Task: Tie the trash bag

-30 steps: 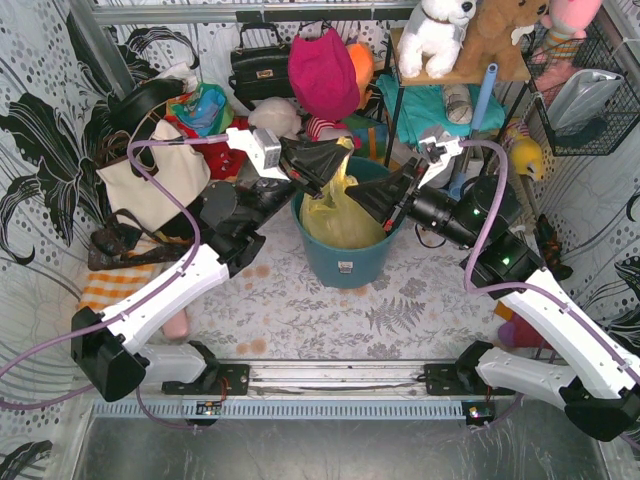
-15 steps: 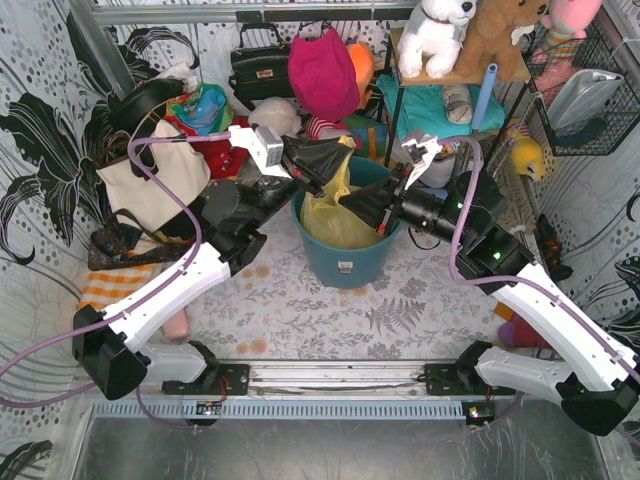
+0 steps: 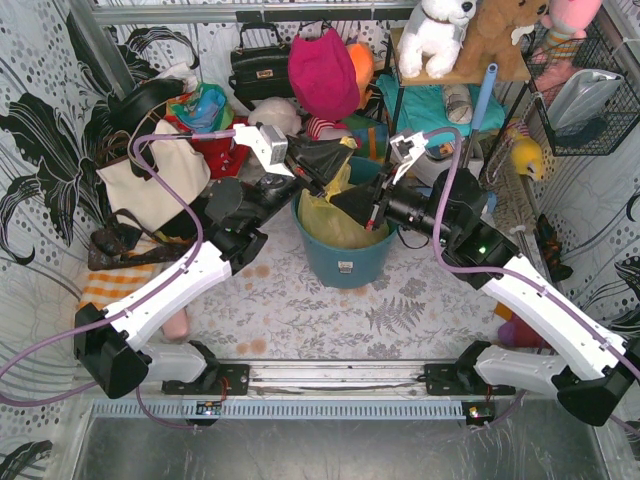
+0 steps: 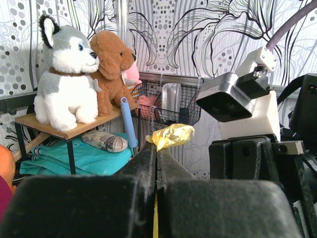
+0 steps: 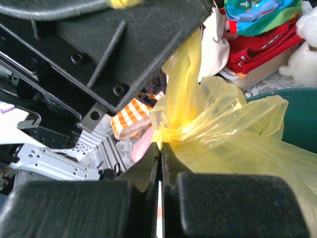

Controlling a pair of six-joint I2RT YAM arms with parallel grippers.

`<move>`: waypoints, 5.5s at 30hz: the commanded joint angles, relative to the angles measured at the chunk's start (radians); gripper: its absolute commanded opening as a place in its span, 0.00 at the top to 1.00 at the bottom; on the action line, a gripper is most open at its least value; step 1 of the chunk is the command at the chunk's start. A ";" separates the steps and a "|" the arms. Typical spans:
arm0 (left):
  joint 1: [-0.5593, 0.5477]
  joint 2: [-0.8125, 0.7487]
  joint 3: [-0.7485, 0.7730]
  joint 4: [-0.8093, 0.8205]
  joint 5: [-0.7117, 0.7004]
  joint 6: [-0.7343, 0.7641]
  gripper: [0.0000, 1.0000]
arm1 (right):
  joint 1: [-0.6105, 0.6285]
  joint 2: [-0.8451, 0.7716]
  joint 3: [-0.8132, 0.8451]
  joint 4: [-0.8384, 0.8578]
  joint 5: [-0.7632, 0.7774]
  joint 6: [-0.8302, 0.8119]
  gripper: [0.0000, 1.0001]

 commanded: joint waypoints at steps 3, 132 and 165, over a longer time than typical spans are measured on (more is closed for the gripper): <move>0.005 0.001 0.026 0.020 -0.015 -0.004 1.00 | 0.058 0.006 0.001 0.073 0.182 0.080 1.00; 0.267 -0.126 -0.160 -0.472 0.690 -0.239 1.00 | 0.248 0.226 -0.427 1.101 1.032 -0.093 1.00; 0.233 -0.182 0.039 -0.592 0.382 -0.128 0.49 | 0.245 -0.190 -0.284 0.251 0.798 0.014 1.00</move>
